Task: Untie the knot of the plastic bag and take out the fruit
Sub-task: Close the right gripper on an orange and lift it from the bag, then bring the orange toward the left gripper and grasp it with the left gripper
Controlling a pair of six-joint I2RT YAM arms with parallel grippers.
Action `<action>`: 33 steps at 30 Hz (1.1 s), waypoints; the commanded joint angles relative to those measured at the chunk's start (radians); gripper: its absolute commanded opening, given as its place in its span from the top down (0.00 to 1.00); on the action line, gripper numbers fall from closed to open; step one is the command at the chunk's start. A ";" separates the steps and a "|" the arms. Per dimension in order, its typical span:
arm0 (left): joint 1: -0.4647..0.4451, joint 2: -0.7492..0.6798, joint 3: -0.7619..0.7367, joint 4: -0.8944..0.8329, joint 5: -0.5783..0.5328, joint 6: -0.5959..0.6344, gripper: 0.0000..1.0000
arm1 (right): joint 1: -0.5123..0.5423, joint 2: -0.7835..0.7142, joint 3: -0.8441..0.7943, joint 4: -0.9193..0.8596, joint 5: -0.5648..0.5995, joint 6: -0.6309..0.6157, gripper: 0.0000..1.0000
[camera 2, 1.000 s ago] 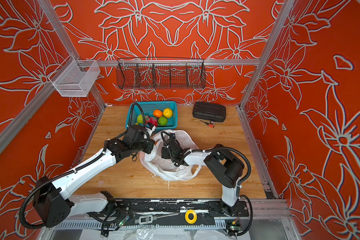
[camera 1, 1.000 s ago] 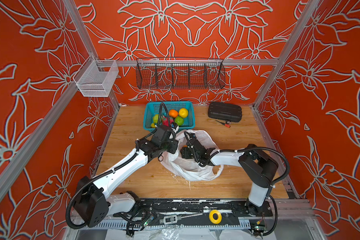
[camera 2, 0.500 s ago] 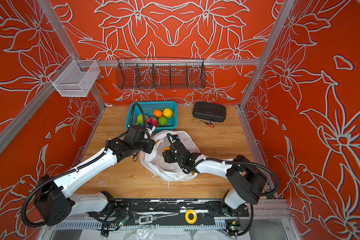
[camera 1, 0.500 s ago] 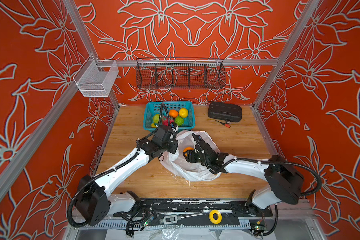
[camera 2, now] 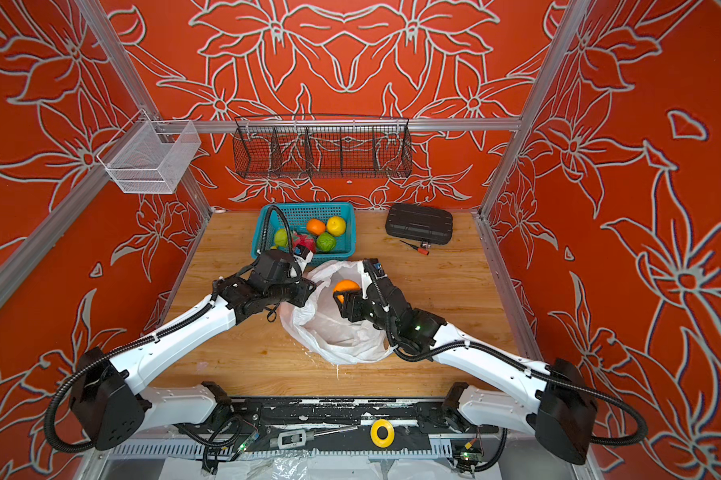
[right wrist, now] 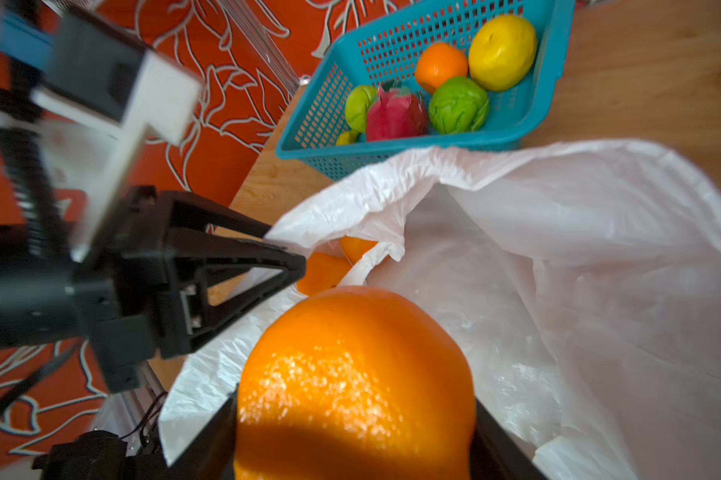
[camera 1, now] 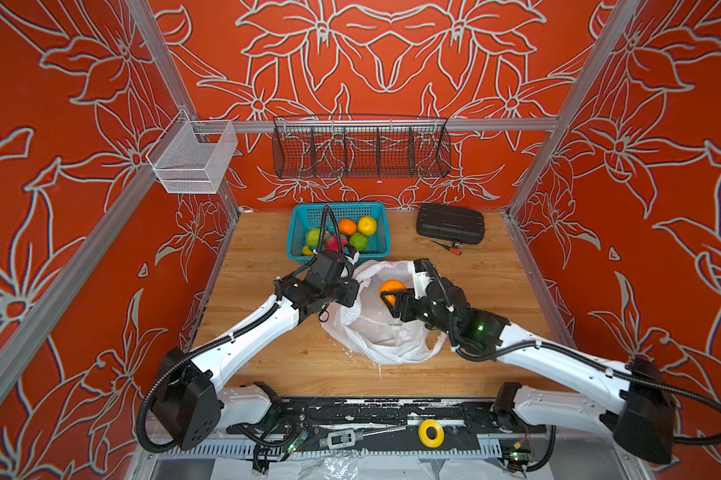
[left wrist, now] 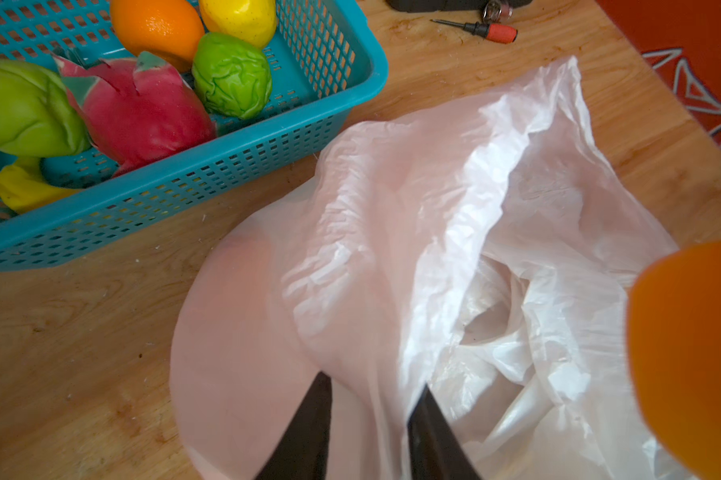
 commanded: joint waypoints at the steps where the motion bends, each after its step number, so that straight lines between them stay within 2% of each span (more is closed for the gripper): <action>1: -0.002 -0.050 0.013 0.048 0.043 0.011 0.59 | -0.029 -0.034 0.080 -0.084 0.040 0.001 0.34; 5: -0.004 -0.115 -0.005 0.118 0.093 0.029 0.46 | -0.120 -0.041 0.128 -0.086 -0.053 0.101 0.34; 12: -0.034 -0.213 -0.092 0.414 0.195 0.044 0.36 | -0.259 -0.025 0.137 0.063 -0.261 0.314 0.34; 16: -0.081 -0.201 -0.088 0.523 0.204 0.100 0.30 | -0.315 -0.006 0.110 0.203 -0.371 0.469 0.35; 20: -0.115 -0.149 -0.047 0.548 0.216 0.151 0.23 | -0.341 0.015 0.071 0.342 -0.430 0.590 0.35; 26: -0.143 -0.072 0.003 0.628 0.203 0.129 0.15 | -0.344 0.036 0.048 0.479 -0.487 0.638 0.35; 33: -0.162 0.000 0.046 0.702 0.163 0.104 0.14 | -0.344 0.058 0.033 0.592 -0.538 0.683 0.35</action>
